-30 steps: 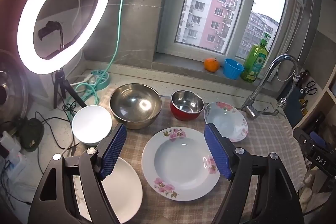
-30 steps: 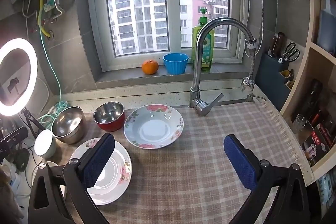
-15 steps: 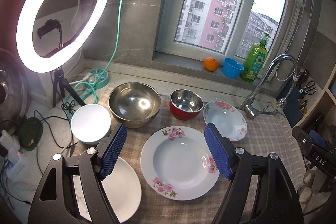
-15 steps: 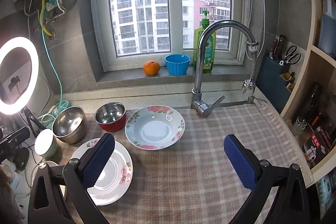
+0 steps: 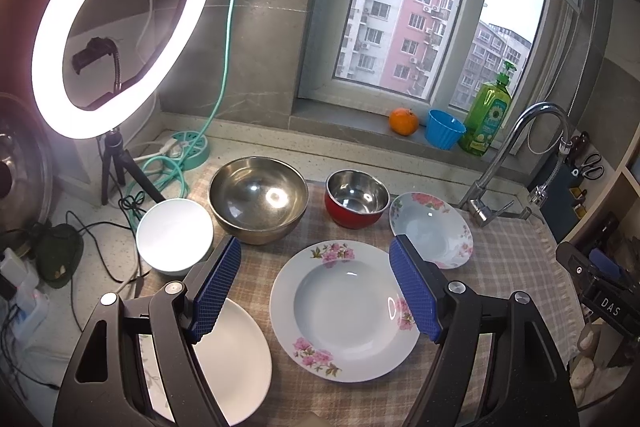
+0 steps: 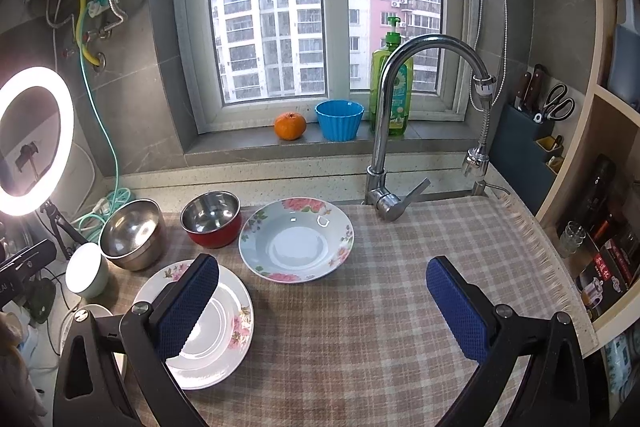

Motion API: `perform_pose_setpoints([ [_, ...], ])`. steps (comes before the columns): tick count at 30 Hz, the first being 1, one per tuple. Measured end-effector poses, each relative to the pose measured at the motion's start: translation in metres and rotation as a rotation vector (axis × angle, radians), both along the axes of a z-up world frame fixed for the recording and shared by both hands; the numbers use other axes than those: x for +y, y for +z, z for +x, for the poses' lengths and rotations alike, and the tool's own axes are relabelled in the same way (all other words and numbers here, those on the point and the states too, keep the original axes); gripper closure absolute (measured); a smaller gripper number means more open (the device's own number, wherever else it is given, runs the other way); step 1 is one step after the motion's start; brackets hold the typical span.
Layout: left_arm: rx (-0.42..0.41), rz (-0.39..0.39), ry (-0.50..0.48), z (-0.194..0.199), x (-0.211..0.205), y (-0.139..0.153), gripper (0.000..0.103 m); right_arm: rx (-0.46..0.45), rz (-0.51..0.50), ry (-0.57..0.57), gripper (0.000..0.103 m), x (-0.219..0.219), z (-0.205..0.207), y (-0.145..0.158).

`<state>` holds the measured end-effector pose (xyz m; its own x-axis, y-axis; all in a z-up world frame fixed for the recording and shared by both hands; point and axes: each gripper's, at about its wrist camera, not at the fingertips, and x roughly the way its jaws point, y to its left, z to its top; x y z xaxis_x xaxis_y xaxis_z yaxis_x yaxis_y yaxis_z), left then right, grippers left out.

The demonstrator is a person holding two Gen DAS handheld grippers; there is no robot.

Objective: Organize plates and bowls

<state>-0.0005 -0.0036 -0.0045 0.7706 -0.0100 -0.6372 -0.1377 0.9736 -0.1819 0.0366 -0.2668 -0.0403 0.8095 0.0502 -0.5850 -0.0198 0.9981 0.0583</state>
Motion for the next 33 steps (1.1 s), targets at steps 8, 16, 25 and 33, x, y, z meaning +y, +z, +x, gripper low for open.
perform_pose_setpoints([
  [8,0.005,0.001,-0.001,0.0018,0.0009,0.0008,0.026,0.002,0.0,0.002,0.0,0.0005,0.0003,0.0002],
  [16,0.001,0.009,0.001,0.0018,0.0006,0.0015,0.026,0.005,0.005,-0.003,0.0,-0.0012,0.0011,-0.0005],
  [25,0.0,0.009,0.001,0.0032,0.001,0.0011,0.026,0.011,-0.002,0.003,0.0,0.0013,0.0031,-0.0022],
  [33,0.001,0.013,-0.004,0.004,-0.0016,0.0,0.026,0.016,-0.004,0.005,0.0,0.0019,0.0038,-0.0028],
])
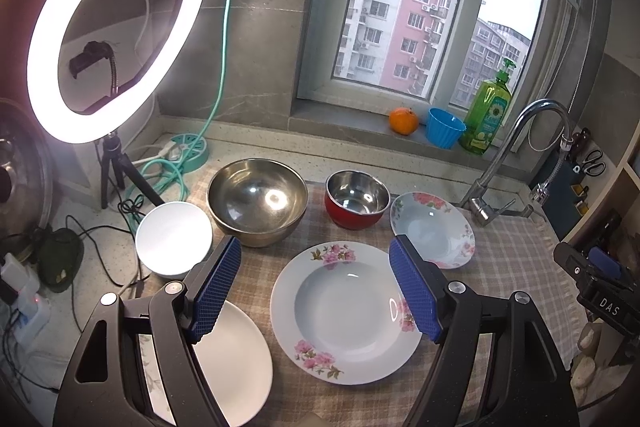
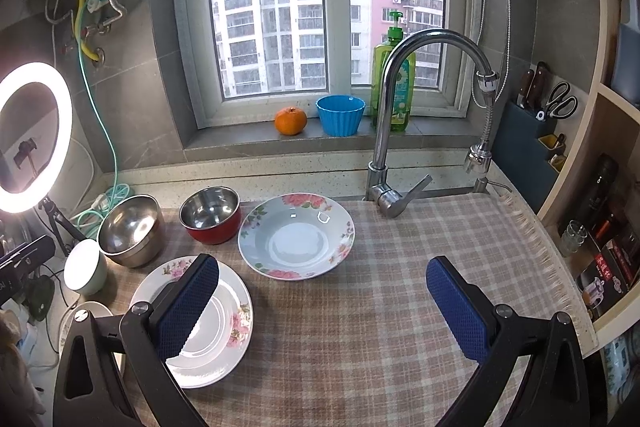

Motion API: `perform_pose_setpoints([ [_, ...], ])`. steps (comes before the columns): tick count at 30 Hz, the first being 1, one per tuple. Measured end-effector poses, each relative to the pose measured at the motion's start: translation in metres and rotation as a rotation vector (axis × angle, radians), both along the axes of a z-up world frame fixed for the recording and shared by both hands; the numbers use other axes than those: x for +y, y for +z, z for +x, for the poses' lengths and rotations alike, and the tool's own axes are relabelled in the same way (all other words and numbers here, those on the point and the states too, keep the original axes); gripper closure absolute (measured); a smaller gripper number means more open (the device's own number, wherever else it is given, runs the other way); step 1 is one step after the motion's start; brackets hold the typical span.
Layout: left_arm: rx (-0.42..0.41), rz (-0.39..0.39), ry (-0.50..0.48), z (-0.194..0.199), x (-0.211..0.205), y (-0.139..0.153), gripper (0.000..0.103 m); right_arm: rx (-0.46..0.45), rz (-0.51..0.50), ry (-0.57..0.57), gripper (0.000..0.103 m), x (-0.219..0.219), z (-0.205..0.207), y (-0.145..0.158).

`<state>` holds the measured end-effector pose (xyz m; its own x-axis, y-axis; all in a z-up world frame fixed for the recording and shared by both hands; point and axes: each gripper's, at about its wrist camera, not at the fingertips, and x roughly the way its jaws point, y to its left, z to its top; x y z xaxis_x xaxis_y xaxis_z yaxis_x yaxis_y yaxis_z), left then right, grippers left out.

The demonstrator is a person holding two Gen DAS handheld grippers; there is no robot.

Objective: Organize plates and bowls

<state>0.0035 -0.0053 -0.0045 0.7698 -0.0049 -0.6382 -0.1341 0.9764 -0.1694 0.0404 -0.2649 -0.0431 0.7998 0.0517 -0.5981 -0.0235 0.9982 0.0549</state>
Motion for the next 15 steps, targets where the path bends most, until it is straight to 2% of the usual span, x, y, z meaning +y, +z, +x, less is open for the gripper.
perform_pose_setpoints([
  [15,0.001,0.004,-0.006,0.0003,-0.0036,-0.0012,0.026,0.012,-0.001,0.001,0.0,-0.0004,-0.0007,-0.0023],
])
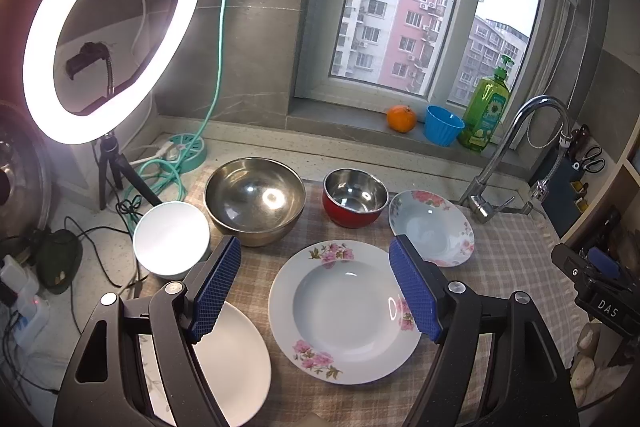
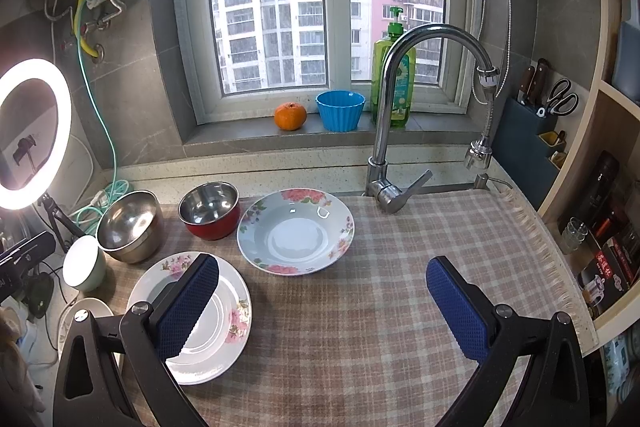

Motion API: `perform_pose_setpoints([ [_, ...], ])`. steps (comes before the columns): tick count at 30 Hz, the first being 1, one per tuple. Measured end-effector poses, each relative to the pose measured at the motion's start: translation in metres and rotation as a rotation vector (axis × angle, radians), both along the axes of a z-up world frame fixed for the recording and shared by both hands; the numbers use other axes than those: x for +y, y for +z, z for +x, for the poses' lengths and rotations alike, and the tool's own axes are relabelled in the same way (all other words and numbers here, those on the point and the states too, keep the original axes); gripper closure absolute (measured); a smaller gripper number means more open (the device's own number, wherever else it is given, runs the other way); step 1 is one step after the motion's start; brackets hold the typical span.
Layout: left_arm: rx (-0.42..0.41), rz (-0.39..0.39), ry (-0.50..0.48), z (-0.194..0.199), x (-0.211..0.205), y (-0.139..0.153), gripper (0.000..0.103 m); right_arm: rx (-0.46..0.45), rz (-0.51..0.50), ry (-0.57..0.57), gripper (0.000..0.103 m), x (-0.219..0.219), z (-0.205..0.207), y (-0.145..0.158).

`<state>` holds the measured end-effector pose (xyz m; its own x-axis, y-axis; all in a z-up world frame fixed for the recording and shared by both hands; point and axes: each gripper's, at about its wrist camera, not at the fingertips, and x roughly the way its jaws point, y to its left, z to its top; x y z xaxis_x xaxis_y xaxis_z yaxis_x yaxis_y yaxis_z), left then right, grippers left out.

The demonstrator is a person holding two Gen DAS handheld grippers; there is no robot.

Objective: Organize plates and bowls

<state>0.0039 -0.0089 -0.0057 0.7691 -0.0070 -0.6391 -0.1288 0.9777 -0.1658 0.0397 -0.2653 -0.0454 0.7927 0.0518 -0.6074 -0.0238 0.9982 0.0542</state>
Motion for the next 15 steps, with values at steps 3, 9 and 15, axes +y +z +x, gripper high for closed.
perform_pose_setpoints([
  [3,0.001,0.002,-0.001,0.0,0.0,0.0,0.026,0.003,0.0,0.003,0.0,0.0,0.0,-0.001],
  [9,0.011,0.002,-0.007,0.001,0.0,-0.005,0.026,0.003,0.002,0.011,0.0,0.001,0.0,-0.003],
  [15,0.05,-0.007,-0.011,0.005,0.005,-0.017,0.026,0.022,0.008,0.027,0.0,0.002,0.007,-0.015],
])
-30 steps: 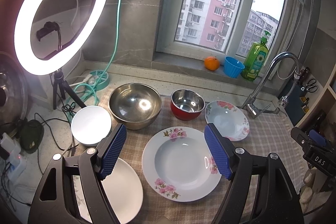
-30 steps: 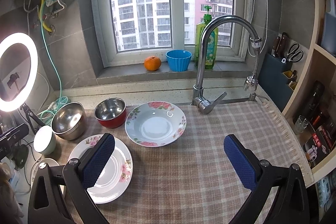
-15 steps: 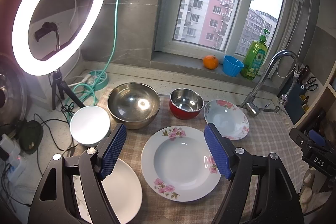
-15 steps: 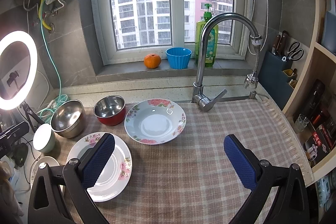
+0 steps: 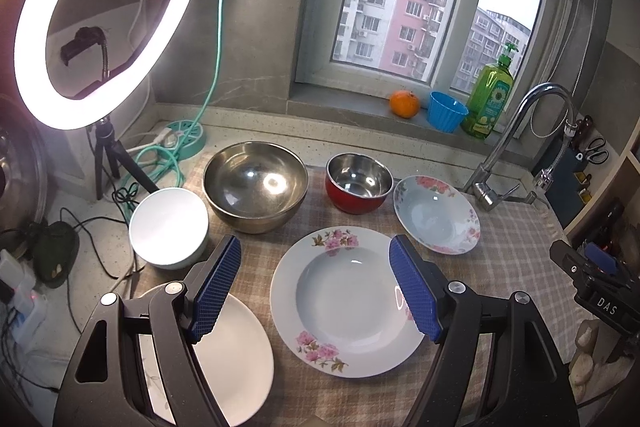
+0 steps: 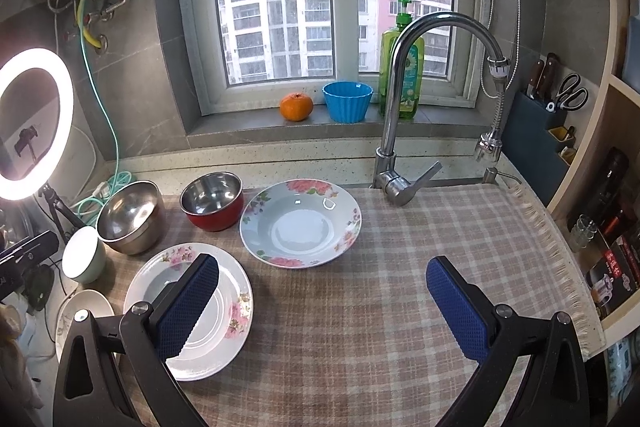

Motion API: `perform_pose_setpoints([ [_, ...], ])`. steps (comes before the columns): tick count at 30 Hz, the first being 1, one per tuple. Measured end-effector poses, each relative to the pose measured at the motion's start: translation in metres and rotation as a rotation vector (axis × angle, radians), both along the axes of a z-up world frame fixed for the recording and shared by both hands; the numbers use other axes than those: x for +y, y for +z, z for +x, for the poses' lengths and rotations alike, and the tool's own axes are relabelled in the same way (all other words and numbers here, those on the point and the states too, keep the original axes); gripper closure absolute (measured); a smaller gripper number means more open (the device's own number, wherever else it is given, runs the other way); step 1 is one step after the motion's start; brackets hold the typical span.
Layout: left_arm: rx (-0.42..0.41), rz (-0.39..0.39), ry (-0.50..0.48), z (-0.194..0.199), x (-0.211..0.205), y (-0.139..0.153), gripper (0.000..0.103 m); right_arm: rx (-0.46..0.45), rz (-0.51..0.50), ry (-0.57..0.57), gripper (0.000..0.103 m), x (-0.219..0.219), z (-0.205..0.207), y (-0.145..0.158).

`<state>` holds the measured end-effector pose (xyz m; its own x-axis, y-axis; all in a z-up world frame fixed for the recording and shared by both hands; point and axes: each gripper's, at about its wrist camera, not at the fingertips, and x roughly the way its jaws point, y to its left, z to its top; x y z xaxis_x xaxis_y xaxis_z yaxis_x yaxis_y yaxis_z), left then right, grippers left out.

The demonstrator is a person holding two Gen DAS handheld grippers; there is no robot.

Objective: Organize plates and bowls

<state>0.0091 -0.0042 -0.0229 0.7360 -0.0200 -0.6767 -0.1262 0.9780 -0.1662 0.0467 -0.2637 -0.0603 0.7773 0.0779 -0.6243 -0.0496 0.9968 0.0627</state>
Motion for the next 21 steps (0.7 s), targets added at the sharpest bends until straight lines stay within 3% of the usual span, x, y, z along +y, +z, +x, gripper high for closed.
perform_pose_setpoints([
  [8,0.063,-0.032,0.0,0.007,0.01,-0.019,0.027,0.052,0.054,0.036,0.001,-0.002,0.007,-0.021],
  [11,0.103,-0.094,0.001,0.011,0.018,-0.03,0.027,0.072,0.066,0.05,0.003,-0.002,0.011,-0.029],
  [13,0.126,-0.125,0.005,0.015,0.023,-0.037,0.029,0.092,0.082,0.065,0.013,-0.002,0.014,-0.034],
  [21,0.218,-0.168,-0.029,0.033,0.033,-0.064,0.044,0.219,0.18,0.126,0.032,0.003,0.036,-0.064],
])
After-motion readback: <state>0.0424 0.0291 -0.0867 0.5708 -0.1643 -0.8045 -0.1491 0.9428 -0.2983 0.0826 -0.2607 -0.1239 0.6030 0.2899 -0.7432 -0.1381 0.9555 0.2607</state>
